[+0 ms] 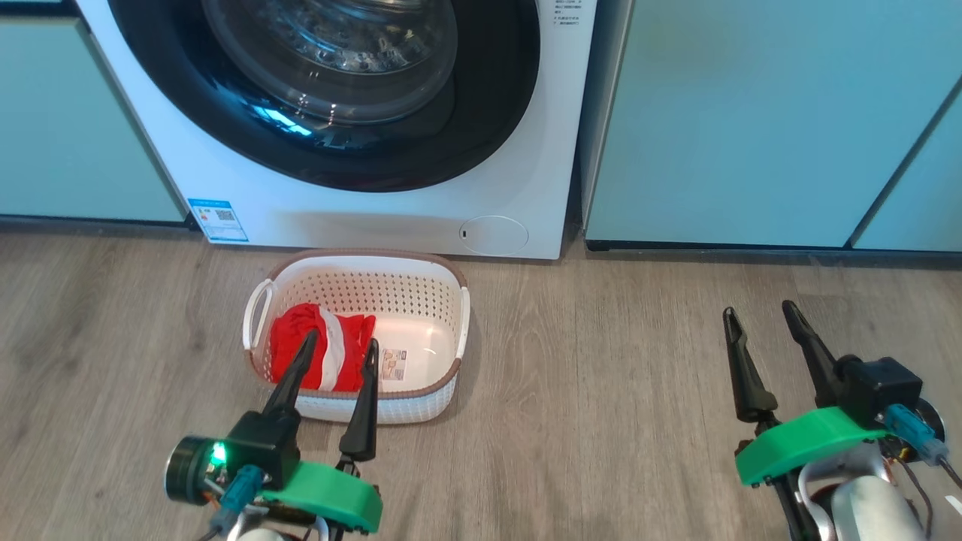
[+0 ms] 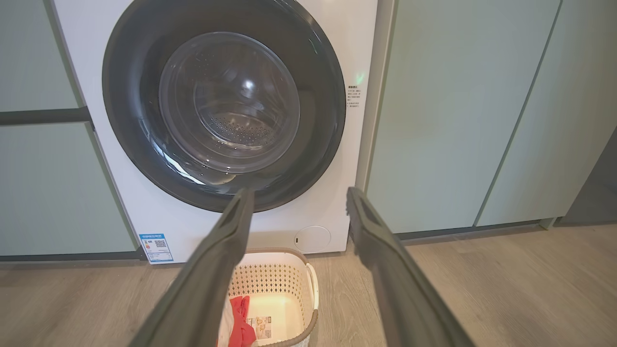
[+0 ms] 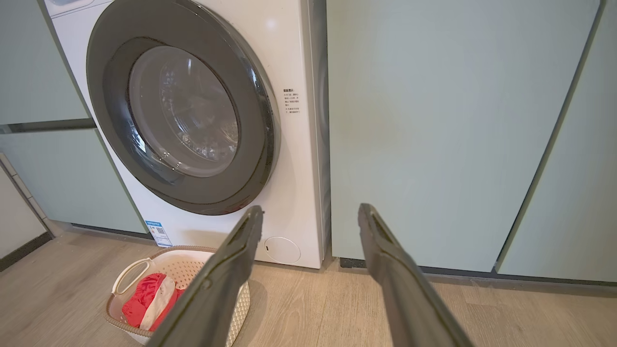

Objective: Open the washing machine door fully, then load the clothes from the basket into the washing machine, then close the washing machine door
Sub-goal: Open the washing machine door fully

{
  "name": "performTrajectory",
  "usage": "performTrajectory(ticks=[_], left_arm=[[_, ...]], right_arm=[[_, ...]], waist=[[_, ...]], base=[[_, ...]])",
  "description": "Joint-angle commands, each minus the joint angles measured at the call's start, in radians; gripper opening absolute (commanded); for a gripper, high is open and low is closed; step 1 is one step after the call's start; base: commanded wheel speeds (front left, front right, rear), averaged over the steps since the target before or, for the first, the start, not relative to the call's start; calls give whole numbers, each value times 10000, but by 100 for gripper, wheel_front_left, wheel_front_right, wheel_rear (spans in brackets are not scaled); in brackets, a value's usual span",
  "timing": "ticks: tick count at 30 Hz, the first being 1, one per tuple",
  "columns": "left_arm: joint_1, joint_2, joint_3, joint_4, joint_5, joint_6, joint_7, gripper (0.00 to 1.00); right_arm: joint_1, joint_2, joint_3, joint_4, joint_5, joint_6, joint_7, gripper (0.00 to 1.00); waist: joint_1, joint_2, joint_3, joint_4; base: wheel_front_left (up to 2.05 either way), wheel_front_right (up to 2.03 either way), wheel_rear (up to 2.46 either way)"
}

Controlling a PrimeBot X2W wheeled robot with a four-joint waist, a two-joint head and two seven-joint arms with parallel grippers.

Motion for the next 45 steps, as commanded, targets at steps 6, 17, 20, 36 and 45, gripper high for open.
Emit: performTrajectory(ticks=[6,17,20,36,45], left_arm=[[-321,40,289,-397,190,11,-126,100],[-382,40,327,-386,178,-25,-126,100],[-376,39,337,-339,194,3,-126,100],[-371,39,340,-213,159,157,-126,100],[-427,39,306,-261,120,160,-126,100]], right_arm=[[-458,-68,188,-253,-45,73,-157,100],[-512,-68,120,-243,-65,73,-191,100],[-506,-68,121,-222,-46,73,-204,100],[-544,-68,103,-118,68,73,-303,100],[-565,-68,149,-196,499,73,-391,0]], waist=[[0,0,33,-12],[0,0,103,-2],[0,0,85,7],[0,0,129,10],[0,0,472,93]], base=[[26,26,-51],[0,0,0],[0,0,0],[0,0,0],[0,0,0]])
